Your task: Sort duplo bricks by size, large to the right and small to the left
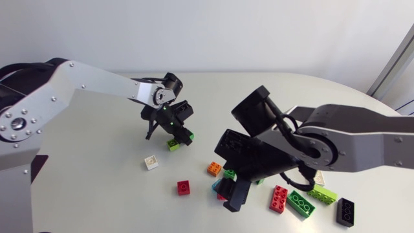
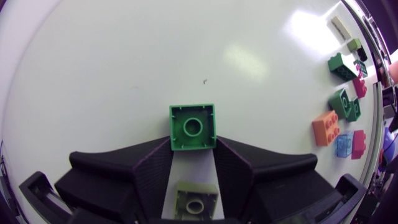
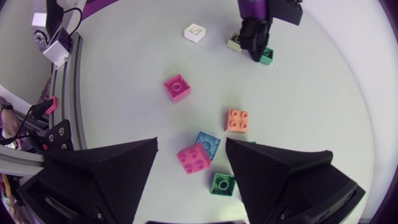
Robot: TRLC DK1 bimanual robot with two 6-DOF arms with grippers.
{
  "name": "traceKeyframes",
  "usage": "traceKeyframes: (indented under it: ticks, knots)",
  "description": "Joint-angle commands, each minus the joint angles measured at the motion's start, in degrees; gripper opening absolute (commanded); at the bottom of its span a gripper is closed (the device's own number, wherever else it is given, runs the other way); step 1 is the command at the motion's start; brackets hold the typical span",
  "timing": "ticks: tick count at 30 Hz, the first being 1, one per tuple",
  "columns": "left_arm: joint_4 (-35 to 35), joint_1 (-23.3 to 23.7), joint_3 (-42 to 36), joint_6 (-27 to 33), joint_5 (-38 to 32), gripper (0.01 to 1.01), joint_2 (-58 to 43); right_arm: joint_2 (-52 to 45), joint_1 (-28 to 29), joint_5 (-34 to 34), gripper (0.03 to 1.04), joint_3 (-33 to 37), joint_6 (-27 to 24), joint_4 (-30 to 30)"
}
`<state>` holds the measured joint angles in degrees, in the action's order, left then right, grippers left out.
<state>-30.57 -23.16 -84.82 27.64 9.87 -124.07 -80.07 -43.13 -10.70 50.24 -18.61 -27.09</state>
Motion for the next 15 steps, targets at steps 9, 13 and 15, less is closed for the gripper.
traceKeyframes:
  ticks: [9,13,15]
  knots:
    - [-1.6,3.47,21.53,5.67,-0.2,0.27,14.73,-6.41,5.78,3.05,0.9,-4.18,0.86,6.0]
    - [-4.06,4.44,25.23,6.9,-0.38,0.27,19.83,-8.26,5.78,3.93,0.9,-6.47,0.24,8.9]
    - [-7.05,4.88,25.31,7.43,-0.38,0.27,21.68,-9.93,5.69,4.02,0.9,-6.91,0.15,10.22]
